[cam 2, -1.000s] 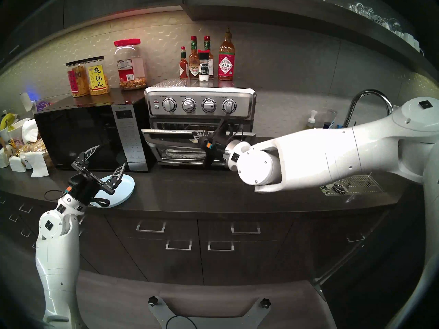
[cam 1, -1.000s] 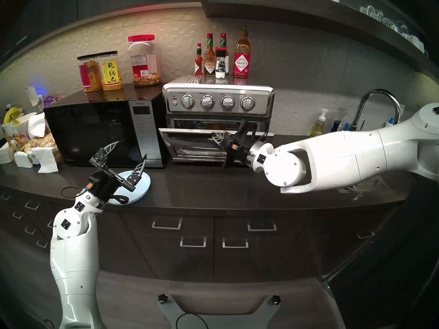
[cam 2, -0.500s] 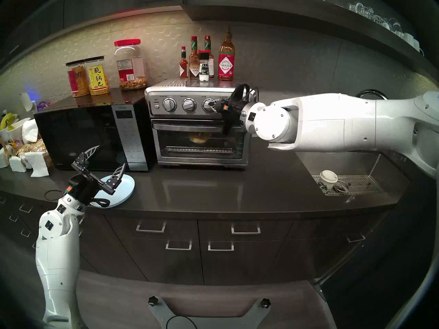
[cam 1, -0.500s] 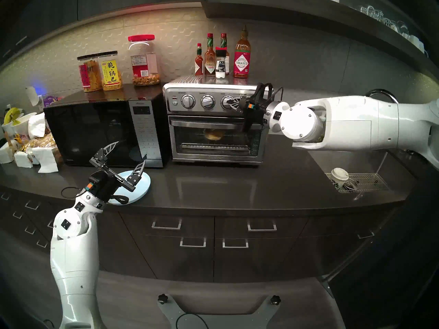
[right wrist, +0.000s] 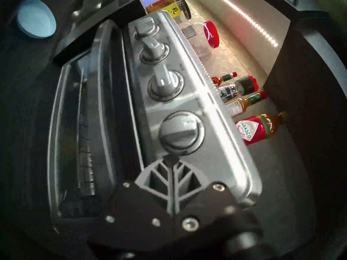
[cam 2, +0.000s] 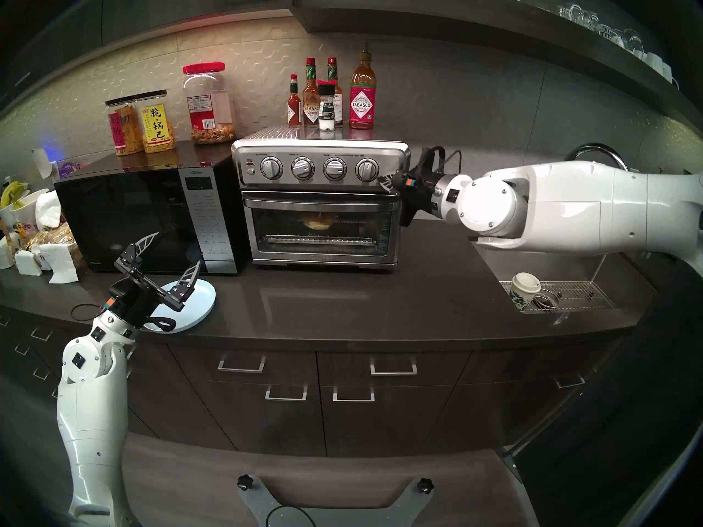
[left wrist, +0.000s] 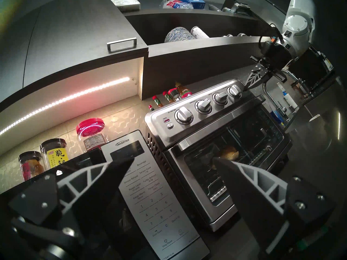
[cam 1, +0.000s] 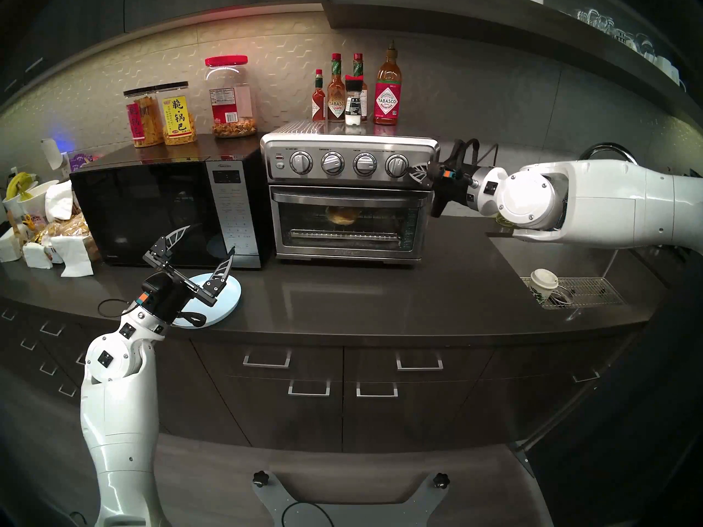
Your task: Open the oven and place the bagel inside on the rack
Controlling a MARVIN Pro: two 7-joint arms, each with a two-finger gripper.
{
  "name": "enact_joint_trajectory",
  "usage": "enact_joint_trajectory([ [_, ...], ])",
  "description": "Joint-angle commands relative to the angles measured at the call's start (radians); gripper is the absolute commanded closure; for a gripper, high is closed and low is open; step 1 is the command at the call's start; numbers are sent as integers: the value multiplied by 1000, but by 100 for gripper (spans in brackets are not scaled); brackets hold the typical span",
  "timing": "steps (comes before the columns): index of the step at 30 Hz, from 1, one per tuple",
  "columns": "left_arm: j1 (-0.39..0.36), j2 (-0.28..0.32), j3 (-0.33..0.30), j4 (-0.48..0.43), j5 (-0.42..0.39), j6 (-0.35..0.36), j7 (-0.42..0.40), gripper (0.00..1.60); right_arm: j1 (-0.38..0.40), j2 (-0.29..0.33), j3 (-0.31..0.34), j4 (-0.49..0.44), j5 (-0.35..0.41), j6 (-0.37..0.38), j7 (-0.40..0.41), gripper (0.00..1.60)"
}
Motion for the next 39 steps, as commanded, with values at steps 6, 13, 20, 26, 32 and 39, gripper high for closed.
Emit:
enact_joint_trajectory([
  [6,-9,2,2,-17,-4,-3,-2,0,85,185,-171,-107,57,-184,-120,160],
  [13,-9,2,2,-16,-4,-4,-2,0,108,253,-240,-92,89,-290,-205,160],
  [20,-9,2,2,-17,-4,-4,-2,0,119,325,-326,-82,128,-399,-283,160],
  [26,-8,2,3,-20,-5,-3,-3,0,130,403,-365,-130,101,-503,-304,160],
  [32,-7,2,2,-23,-7,-1,-4,0,125,485,-364,-186,22,-609,-292,160],
  [39,-6,2,2,-25,-9,2,-5,0,-16,387,-326,-133,-39,-723,-408,160],
])
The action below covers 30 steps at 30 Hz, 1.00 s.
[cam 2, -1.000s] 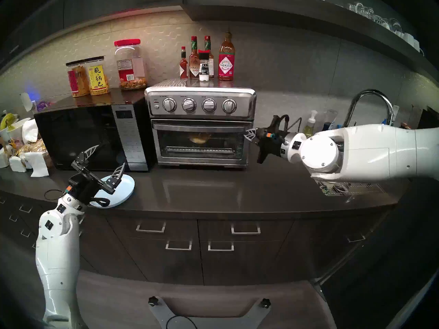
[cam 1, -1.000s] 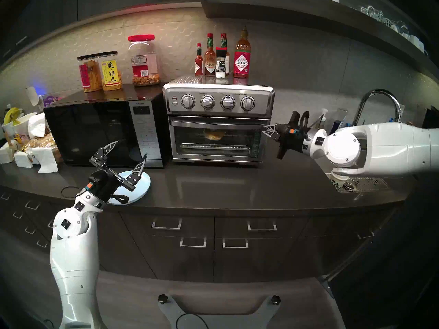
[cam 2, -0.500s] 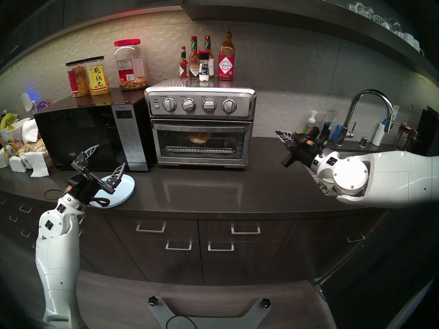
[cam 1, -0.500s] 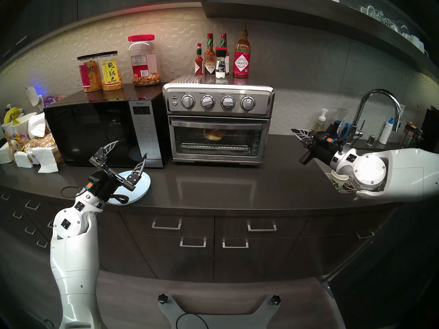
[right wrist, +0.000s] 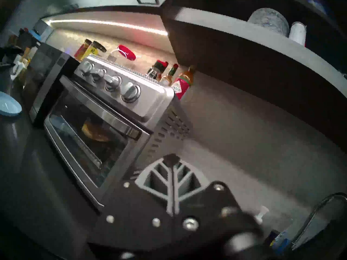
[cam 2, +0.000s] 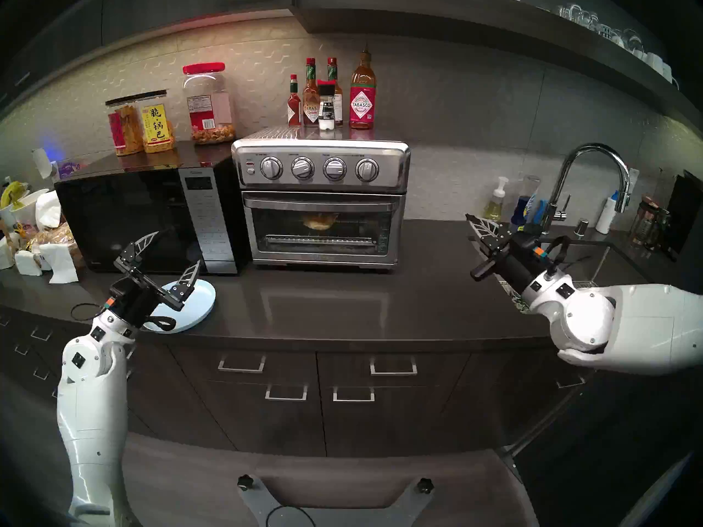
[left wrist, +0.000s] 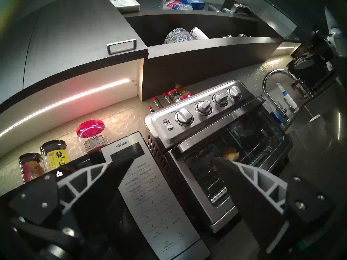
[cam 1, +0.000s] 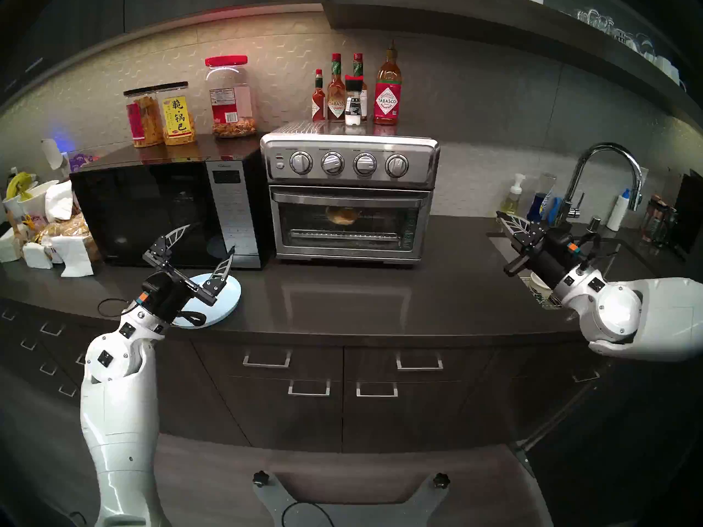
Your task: Open the oven and place the bagel inside on the rack
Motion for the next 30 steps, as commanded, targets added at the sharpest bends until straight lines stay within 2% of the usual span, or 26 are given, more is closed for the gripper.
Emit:
enact_joint_trajectory([
  [1,-5,3,2,-22,-7,5,-4,0,-111,-86,41,48,-47,-94,-114,160],
  [3,-5,2,2,-22,-7,4,-3,0,-133,-110,52,42,-50,-57,-145,160],
  [4,-5,2,2,-21,-7,4,-3,0,-143,-123,55,44,-59,-51,-159,144],
  [5,-5,2,2,-21,-7,4,-3,0,-153,-113,70,42,-68,-45,-161,85],
  [9,-5,2,2,-22,-7,5,-4,0,-192,-155,82,69,-96,-65,-234,85],
  [16,-5,2,2,-23,-8,6,-4,0,-242,-177,114,96,-154,-76,-320,85],
  [30,-5,1,1,-24,-8,8,-6,0,-270,-184,136,110,-193,-79,-365,85],
])
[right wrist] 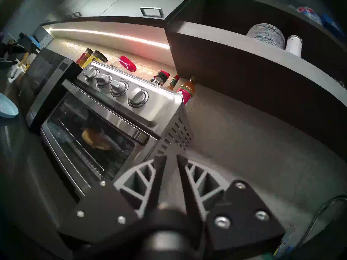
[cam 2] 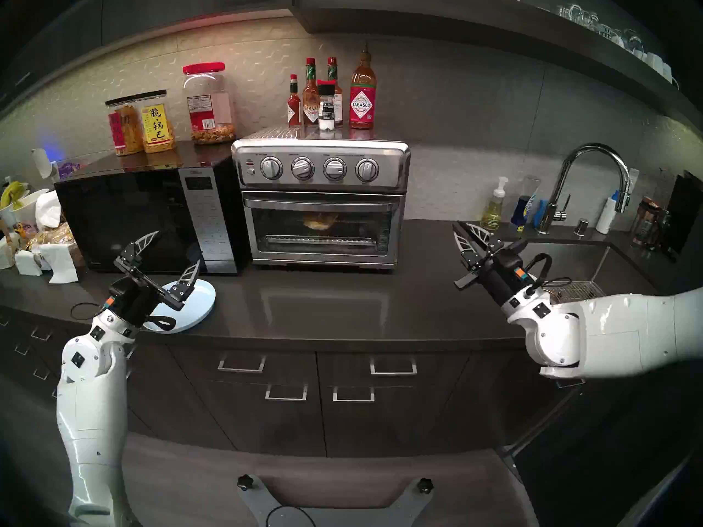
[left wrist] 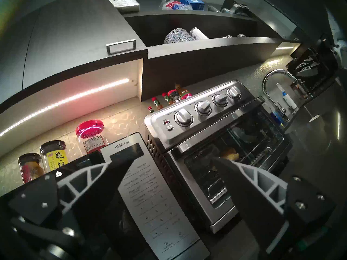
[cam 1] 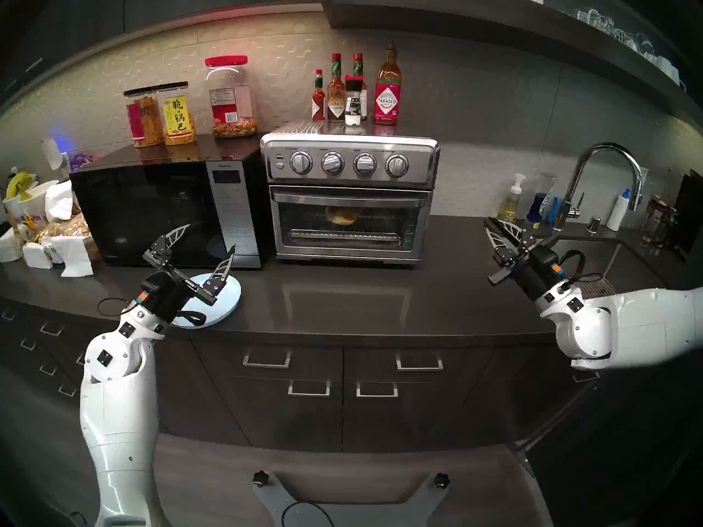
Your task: Open the oven and place the bagel inside on the rack
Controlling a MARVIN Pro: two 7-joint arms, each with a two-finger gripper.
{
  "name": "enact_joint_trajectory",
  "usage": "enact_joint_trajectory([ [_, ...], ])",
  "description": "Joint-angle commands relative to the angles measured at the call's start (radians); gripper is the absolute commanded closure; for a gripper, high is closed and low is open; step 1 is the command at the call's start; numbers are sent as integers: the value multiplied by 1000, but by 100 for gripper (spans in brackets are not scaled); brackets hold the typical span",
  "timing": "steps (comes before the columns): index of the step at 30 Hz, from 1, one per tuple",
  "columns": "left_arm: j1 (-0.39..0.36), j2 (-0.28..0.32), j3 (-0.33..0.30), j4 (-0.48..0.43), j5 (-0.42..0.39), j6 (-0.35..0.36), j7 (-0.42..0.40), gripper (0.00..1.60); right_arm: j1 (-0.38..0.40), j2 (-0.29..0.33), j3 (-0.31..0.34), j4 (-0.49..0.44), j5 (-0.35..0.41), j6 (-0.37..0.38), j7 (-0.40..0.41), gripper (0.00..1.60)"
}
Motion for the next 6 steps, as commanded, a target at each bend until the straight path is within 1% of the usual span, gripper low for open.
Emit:
enact_joint_trajectory([
  [1,-5,1,1,-19,-7,1,-2,0,0,-8,22,2,-9,-5,-24,85],
  [6,-5,1,1,-19,-7,1,-2,0,-3,-8,25,3,-12,-5,-28,85],
])
